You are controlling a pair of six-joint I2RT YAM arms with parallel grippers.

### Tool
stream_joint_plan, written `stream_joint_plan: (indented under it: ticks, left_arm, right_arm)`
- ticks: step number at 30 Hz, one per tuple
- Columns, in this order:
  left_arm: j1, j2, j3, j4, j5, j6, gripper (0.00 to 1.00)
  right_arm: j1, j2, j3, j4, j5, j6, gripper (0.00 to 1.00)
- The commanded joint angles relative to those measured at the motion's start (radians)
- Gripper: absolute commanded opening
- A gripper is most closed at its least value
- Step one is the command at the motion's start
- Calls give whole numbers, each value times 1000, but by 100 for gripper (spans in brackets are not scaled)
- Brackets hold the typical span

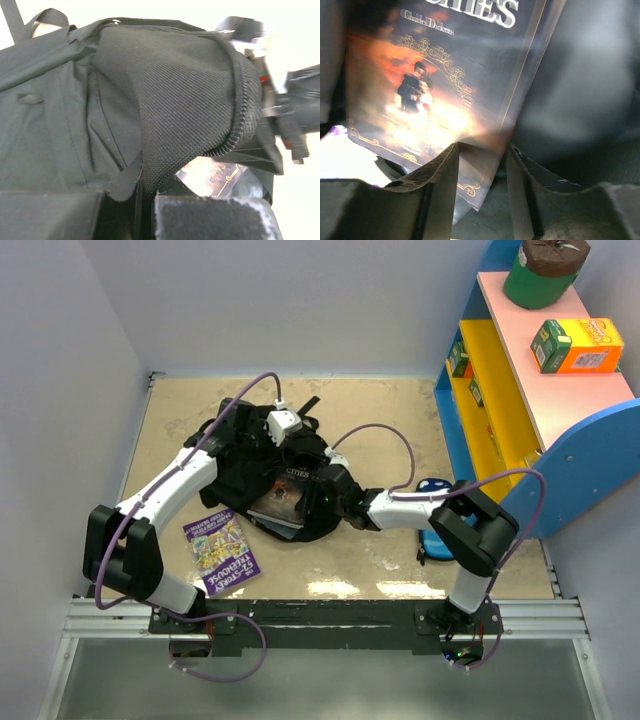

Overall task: Pack the student bag
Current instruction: Place the book in the student bag.

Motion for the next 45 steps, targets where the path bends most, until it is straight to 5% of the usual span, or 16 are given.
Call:
stream_joint_plan:
  ticks: [1, 11, 15, 19, 23, 26, 32, 39, 45]
  left_arm:
    - [-2, -26, 48, -16, 70, 48, 0]
    - [-2, -24, 53, -23, 111, 41, 0]
    - [-2, -34, 40, -28, 123, 53, 0]
    - [-2, -35, 27, -29, 128, 64, 0]
    - [-2, -28, 33, -34, 122, 63, 0]
    - [-1, -29, 30, -34, 96, 70, 0]
    - [-2, -15, 31, -32, 77, 62, 0]
    - [-1, 5, 72, -19, 105, 4, 0]
    - [-1, 2, 102, -34, 102, -6, 0]
  right_arm:
    - [6, 70, 85, 95, -84, 22, 39]
    - [7, 115, 297, 136, -28, 39, 9]
    - [7, 97, 251, 285, -29, 53, 7]
    - [7, 90, 196, 420, 0, 71, 11]
    - [12, 74, 222, 264, 232, -8, 14]
    - [19, 41, 250, 80, 306, -76, 36]
    - [70, -152, 91, 14, 319, -130, 40]
    - [229, -169, 18, 178, 296, -216, 2]
    - [262, -16, 67, 268, 244, -246, 0]
